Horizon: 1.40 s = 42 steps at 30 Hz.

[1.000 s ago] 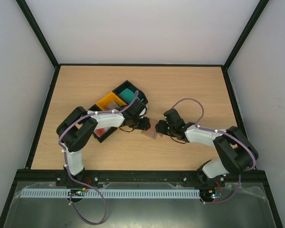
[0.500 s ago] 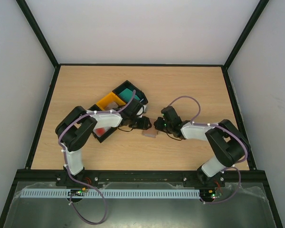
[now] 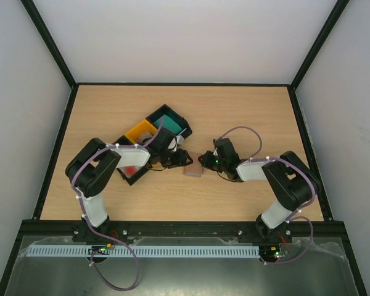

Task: Put the credit cards into the card holder
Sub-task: Turn over the card holder at the center of the board.

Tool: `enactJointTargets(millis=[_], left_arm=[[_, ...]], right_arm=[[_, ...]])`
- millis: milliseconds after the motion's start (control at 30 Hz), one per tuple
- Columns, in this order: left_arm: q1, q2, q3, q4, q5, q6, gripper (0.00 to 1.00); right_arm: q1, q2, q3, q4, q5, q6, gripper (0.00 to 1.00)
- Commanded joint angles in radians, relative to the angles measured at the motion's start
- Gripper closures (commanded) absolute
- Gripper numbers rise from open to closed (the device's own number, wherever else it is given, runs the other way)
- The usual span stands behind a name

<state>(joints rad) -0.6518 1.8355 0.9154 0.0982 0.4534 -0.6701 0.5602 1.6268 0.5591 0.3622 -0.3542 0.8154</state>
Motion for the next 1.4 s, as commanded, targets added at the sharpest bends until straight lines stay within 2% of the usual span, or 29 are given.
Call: enactJointTargets(millis=[0, 433, 500, 633, 767, 933, 1100, 1233, 1367], left_arm=[[0.027, 0.055, -0.059, -0.111, -0.002, -0.112, 0.46], [0.031, 0.103, -0.053, -0.020, 0.096, -0.158, 0.56], [0.030, 0.105, -0.050, -0.009, 0.107, -0.158, 0.63], [0.028, 0.082, -0.053, -0.003, 0.094, -0.150, 0.82], [0.026, 0.034, -0.050, -0.009, 0.071, -0.095, 0.97], [0.012, -0.064, -0.018, -0.074, 0.009, 0.037, 0.98], [-0.041, -0.185, 0.031, -0.140, -0.099, 0.194, 0.98], [-0.098, -0.300, 0.051, -0.135, -0.236, 0.303, 0.98], [-0.158, -0.406, 0.037, -0.045, -0.367, 0.420, 0.98]], right_arm=[[-0.018, 0.067, -0.077, -0.044, -0.075, -0.004, 0.89], [-0.034, 0.071, -0.116, 0.115, -0.218, 0.035, 0.87], [-0.034, 0.072, -0.117, 0.133, -0.233, 0.042, 0.87], [-0.034, 0.065, -0.118, 0.141, -0.237, 0.045, 0.86], [-0.035, 0.026, -0.106, 0.087, -0.200, 0.034, 0.83], [-0.034, -0.141, -0.049, -0.132, -0.061, 0.015, 0.64], [-0.038, -0.420, -0.025, -0.303, 0.064, 0.069, 0.41], [-0.043, -0.601, 0.003, -0.421, 0.096, 0.155, 0.33], [-0.044, -0.688, 0.040, -0.456, 0.028, 0.267, 0.29]])
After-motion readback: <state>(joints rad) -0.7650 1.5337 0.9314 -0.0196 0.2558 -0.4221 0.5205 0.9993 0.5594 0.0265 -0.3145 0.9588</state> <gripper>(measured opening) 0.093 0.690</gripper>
